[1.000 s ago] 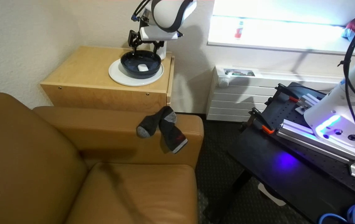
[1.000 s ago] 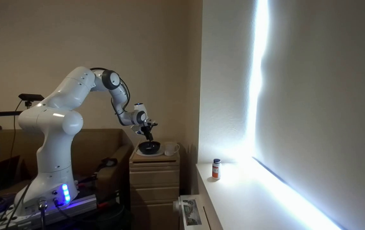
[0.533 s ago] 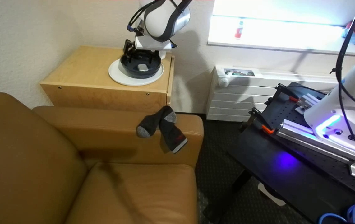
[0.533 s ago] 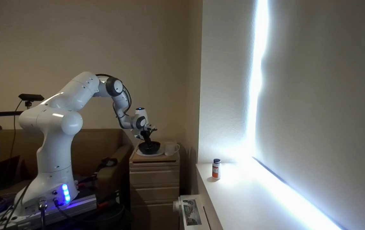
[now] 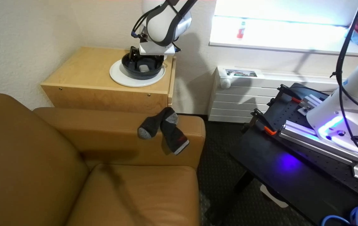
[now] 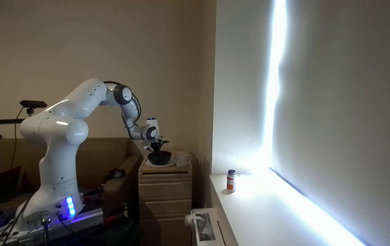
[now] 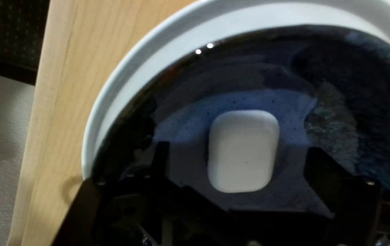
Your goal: Move the airpod case from the bowl to the windowsill then put the lemon in the bowl
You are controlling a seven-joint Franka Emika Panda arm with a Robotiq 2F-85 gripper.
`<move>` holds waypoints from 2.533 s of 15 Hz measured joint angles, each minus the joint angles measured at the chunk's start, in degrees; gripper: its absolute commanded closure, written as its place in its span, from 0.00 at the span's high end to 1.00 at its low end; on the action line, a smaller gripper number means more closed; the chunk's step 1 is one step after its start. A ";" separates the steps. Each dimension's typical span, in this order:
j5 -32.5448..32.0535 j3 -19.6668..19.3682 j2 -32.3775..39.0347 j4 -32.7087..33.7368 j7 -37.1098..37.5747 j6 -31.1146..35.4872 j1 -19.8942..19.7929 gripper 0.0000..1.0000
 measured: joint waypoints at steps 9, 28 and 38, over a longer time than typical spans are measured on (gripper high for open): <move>0.01 -0.03 1.93 2.38 0.00 0.00 0.06 0.46; 3.32 1.27 -5.54 -2.08 -1.26 5.03 -0.26 0.24; -1.55 -4.31 -36.92 -31.42 10.11 -4.09 -0.56 0.24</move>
